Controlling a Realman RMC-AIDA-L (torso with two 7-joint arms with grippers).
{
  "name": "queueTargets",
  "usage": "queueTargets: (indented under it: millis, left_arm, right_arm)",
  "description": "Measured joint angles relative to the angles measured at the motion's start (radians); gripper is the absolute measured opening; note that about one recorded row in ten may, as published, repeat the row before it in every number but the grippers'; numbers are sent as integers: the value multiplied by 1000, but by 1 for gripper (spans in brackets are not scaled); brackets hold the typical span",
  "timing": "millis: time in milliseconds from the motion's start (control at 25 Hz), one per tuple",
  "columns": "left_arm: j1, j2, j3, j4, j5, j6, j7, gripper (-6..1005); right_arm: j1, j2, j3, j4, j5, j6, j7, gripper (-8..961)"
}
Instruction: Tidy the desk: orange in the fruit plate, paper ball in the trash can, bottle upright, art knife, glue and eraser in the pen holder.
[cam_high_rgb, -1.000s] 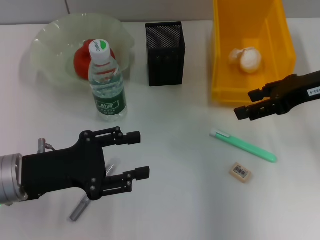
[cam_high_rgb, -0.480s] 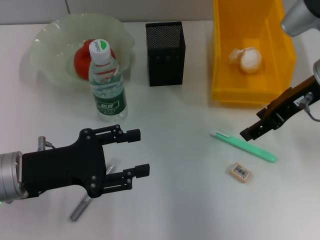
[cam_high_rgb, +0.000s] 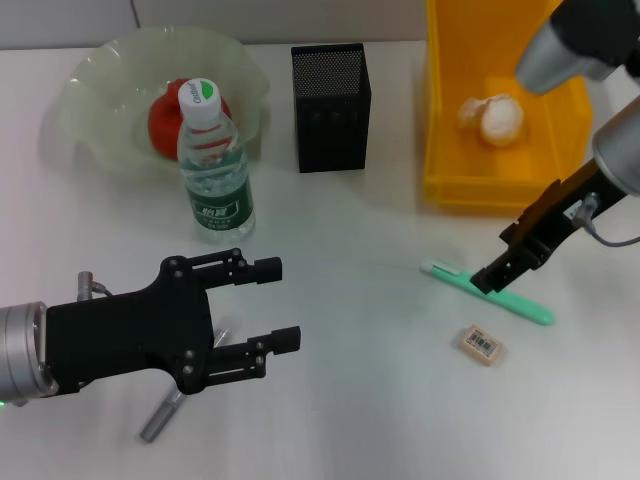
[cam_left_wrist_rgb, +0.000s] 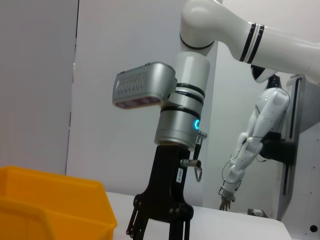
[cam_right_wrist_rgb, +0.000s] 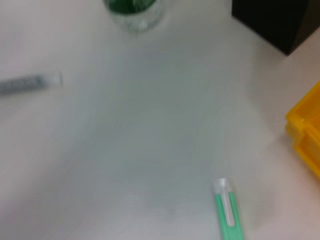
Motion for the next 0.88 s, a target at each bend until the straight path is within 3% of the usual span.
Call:
queueTargets:
  millis: [360,880]
  left_arm:
    - [-3,0,4,0,0,-4,0,682]
    - [-2,0,5,-2,0,-7,0,682]
  right_arm:
    - [8,2,-161,6,-66,64,-2,788]
    - [35,6,-214,70,-58,94,-9,787]
